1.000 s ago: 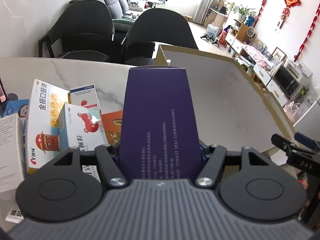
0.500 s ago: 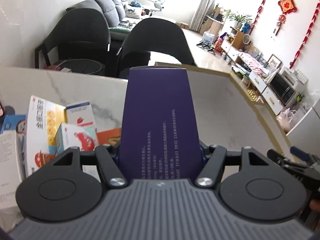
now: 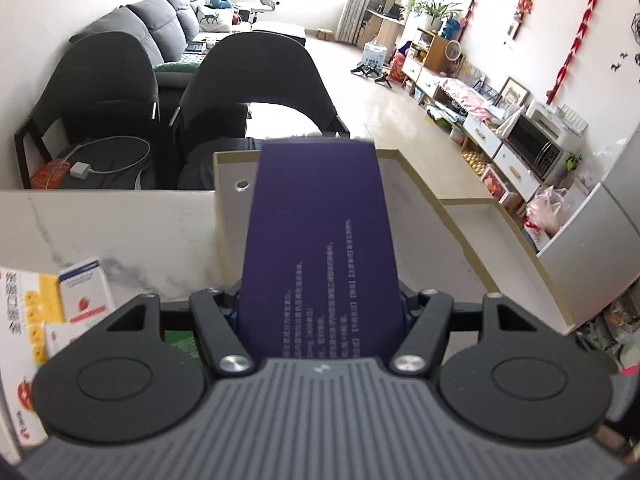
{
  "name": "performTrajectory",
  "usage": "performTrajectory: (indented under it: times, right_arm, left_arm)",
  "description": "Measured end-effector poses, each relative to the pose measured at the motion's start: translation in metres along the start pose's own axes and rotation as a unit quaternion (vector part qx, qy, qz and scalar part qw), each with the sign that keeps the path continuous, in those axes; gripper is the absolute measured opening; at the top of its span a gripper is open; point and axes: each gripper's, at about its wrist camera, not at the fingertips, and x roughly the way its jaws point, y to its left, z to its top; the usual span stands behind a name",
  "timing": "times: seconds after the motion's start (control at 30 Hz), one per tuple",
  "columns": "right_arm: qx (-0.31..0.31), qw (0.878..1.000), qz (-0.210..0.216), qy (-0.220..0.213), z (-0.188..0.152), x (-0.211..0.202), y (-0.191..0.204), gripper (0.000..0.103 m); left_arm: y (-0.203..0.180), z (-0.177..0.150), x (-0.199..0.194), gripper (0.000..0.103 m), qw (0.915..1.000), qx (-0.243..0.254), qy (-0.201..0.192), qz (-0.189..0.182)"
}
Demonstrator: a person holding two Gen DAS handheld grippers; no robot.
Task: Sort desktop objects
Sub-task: 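Carry the purple box with the left gripper over the tan cardboard box, then lower the purple box into the cardboard box and open the left gripper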
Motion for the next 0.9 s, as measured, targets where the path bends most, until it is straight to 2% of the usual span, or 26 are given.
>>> performTrajectory:
  times: [0.2,0.37,0.6,0.9]
  right_arm:
    - [0.006,0.999,0.038,0.016,0.005,-0.004,0.008,0.103]
    - [0.001,0.999,0.044,0.019,0.005,-0.008,0.011,0.103]
    - [-0.007,0.998,0.052,0.024,0.005,-0.014,0.014,0.103]
    - [-0.002,0.998,0.064,0.028,0.005,-0.019,0.017,0.103]
  left_arm:
    - [-0.014,0.008,0.035,0.064,0.9996,-0.003,0.028,0.005]
    - [-0.028,0.014,0.055,0.064,0.9988,0.014,0.045,0.01]
    - [-0.041,0.026,0.091,0.064,0.995,0.02,0.097,0.008]
    - [-0.059,0.031,0.125,0.064,0.994,0.015,0.107,0.021]
